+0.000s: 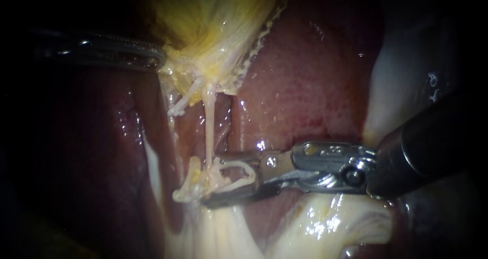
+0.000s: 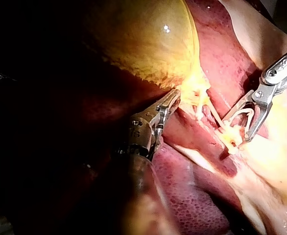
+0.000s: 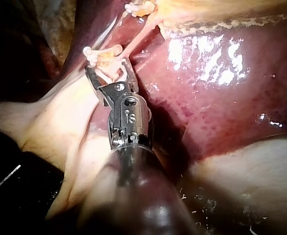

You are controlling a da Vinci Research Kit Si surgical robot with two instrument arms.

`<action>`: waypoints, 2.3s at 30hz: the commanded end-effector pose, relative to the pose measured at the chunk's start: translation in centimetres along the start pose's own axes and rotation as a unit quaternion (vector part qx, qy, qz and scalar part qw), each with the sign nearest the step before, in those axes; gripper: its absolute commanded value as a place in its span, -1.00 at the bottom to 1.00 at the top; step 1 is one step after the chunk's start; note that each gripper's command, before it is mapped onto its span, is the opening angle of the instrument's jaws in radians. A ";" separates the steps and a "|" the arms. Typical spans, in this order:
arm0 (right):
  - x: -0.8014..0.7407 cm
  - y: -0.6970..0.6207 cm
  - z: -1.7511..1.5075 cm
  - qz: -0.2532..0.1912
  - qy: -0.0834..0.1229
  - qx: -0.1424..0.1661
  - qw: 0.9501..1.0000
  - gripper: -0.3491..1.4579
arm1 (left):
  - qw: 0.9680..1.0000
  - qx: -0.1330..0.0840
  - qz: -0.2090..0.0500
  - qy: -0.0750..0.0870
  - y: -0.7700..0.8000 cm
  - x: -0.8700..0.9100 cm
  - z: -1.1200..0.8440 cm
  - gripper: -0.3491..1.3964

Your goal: Clipping first clip right tube

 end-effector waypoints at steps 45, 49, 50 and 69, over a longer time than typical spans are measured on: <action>-0.03 0.39 -0.11 0.096 0.073 0.103 0.987 -0.06 | 1.000 0.000 0.000 0.000 0.00 0.00 -0.01 -1.00; 0.03 0.28 -0.04 0.105 0.084 0.139 0.981 -0.06 | 1.000 0.000 0.000 0.000 0.00 0.00 -0.01 -1.00; 0.04 0.25 -0.04 0.112 0.086 0.150 0.979 -0.06 | 1.000 0.000 0.000 0.000 0.00 0.01 -0.01 -1.00; 0.04 0.20 -0.12 0.125 0.084 0.187 0.971 -0.33 | 1.000 0.001 0.000 0.000 -0.01 0.01 -0.01 -1.00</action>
